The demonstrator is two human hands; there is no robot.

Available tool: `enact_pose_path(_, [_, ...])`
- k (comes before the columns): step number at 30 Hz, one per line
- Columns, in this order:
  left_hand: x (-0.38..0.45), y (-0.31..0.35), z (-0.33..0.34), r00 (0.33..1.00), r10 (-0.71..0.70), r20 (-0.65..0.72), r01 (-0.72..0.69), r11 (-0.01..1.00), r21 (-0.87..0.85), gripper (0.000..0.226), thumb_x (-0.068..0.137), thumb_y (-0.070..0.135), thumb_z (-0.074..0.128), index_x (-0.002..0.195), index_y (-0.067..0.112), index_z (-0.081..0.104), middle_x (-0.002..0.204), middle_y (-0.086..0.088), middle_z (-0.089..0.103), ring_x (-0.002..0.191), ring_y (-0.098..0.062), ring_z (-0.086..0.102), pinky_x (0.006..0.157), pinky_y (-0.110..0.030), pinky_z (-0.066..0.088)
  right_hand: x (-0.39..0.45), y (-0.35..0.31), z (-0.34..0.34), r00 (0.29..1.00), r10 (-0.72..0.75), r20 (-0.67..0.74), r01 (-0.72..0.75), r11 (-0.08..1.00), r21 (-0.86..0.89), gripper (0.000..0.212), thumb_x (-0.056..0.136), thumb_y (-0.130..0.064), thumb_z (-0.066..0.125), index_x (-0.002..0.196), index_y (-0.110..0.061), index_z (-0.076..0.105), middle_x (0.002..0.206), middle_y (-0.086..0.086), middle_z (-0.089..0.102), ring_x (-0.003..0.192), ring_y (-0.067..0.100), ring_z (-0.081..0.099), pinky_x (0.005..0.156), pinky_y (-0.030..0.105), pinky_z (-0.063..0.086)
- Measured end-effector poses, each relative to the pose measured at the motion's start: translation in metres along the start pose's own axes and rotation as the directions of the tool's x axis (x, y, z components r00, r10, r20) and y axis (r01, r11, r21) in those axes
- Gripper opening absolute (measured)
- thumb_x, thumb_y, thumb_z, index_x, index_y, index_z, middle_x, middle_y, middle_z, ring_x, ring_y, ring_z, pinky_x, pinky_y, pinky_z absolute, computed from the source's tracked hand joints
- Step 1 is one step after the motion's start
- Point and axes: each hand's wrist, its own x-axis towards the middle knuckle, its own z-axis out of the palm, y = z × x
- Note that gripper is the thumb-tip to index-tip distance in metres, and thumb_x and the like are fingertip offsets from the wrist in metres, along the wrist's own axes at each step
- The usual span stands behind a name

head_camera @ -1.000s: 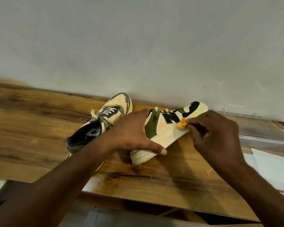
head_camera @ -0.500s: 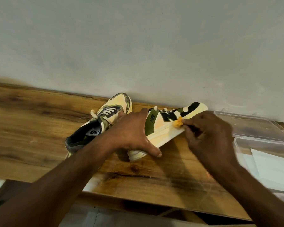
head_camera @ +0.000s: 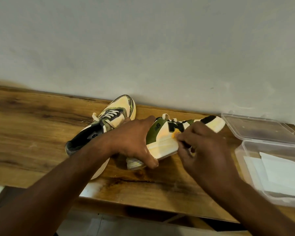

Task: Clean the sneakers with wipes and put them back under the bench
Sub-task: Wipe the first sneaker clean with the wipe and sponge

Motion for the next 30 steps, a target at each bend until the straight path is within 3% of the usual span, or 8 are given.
enact_pose_path(3, [-0.001,-0.001,-0.001,1.000,-0.006,0.000,0.006,1.000,-0.013,0.107,0.056,0.060,0.095,0.141,0.031,0.037,0.111,0.020,0.053,0.105,-0.012,0.057,0.099,-0.039,0.044,0.004,0.009,-0.007,1.000,0.018,0.019,-0.019,0.999,0.032,0.027,0.081,-0.007,0.083,0.105,-0.019,0.080,0.097,-0.006,0.067,0.081,0.004,0.060,0.071,0.029,0.059])
enact_pose_path(7, [-0.001,0.001,-0.002,1.000,-0.015,0.007,0.016,1.000,-0.021,0.108,0.059,0.053,0.096,0.146,0.029,0.035,0.115,0.017,0.051,0.108,-0.012,0.055,0.096,-0.037,0.046,0.017,0.035,-0.022,0.977,0.146,-0.153,-0.149,0.989,-0.007,0.024,0.082,-0.005,0.080,0.101,-0.018,0.082,0.089,-0.003,0.070,0.075,0.012,0.062,0.068,0.042,0.058])
enact_pose_path(13, [-0.002,0.004,-0.004,0.999,-0.034,0.004,0.034,0.999,-0.017,0.108,0.057,0.055,0.096,0.144,0.029,0.036,0.112,0.018,0.052,0.108,-0.013,0.057,0.097,-0.037,0.044,0.005,-0.008,0.004,0.998,0.031,0.055,-0.032,0.999,0.012,0.027,0.081,-0.009,0.085,0.106,-0.019,0.080,0.099,-0.004,0.072,0.082,0.006,0.064,0.071,0.014,0.049])
enact_pose_path(15, [-0.003,0.004,-0.004,0.999,-0.038,0.010,0.038,0.999,-0.016,0.111,0.057,0.055,0.096,0.146,0.029,0.035,0.112,0.018,0.051,0.108,-0.013,0.055,0.098,-0.038,0.044,0.008,0.002,-0.007,0.996,0.074,0.046,-0.075,0.997,0.022,0.025,0.081,-0.011,0.084,0.103,-0.022,0.081,0.095,-0.006,0.071,0.080,0.006,0.063,0.071,0.023,0.055])
enact_pose_path(19, [-0.004,0.006,-0.004,0.999,-0.045,0.021,0.045,0.999,0.003,0.114,0.059,0.055,0.095,0.150,0.029,0.031,0.115,0.018,0.046,0.108,-0.011,0.050,0.097,-0.036,0.040,0.019,0.037,-0.029,0.968,0.197,-0.156,-0.201,0.980,-0.006,0.021,0.081,-0.006,0.082,0.097,-0.019,0.082,0.086,-0.003,0.073,0.074,0.012,0.064,0.070,0.045,0.059])
enact_pose_path(21, [-0.004,0.008,-0.005,0.998,-0.053,0.028,0.052,0.999,0.006,0.115,0.060,0.055,0.095,0.151,0.029,0.030,0.115,0.018,0.045,0.108,-0.011,0.049,0.099,-0.037,0.039,0.019,0.027,-0.023,0.963,0.205,-0.173,-0.202,0.979,0.031,0.022,0.081,-0.005,0.082,0.096,-0.020,0.082,0.086,-0.004,0.073,0.075,0.011,0.065,0.071,0.043,0.060])
enact_pose_path(26, [-0.006,0.008,-0.006,0.998,-0.052,0.019,0.052,0.999,0.010,0.119,0.058,0.059,0.095,0.152,0.030,0.029,0.117,0.019,0.046,0.110,-0.010,0.048,0.107,-0.040,0.040,0.011,0.000,-0.011,0.991,0.131,0.018,-0.132,0.989,0.073,0.020,0.080,-0.010,0.084,0.096,-0.022,0.082,0.089,-0.009,0.072,0.075,0.003,0.062,0.067,0.030,0.059])
enact_pose_path(30, [-0.006,0.009,-0.003,0.999,-0.046,0.017,0.045,0.999,0.012,0.117,0.058,0.058,0.095,0.151,0.030,0.030,0.116,0.018,0.049,0.108,-0.012,0.052,0.102,-0.039,0.040,0.018,0.035,-0.032,0.964,0.234,-0.128,-0.228,0.972,0.059,0.021,0.079,-0.006,0.084,0.094,-0.022,0.083,0.084,-0.009,0.073,0.073,0.004,0.064,0.070,0.029,0.056])
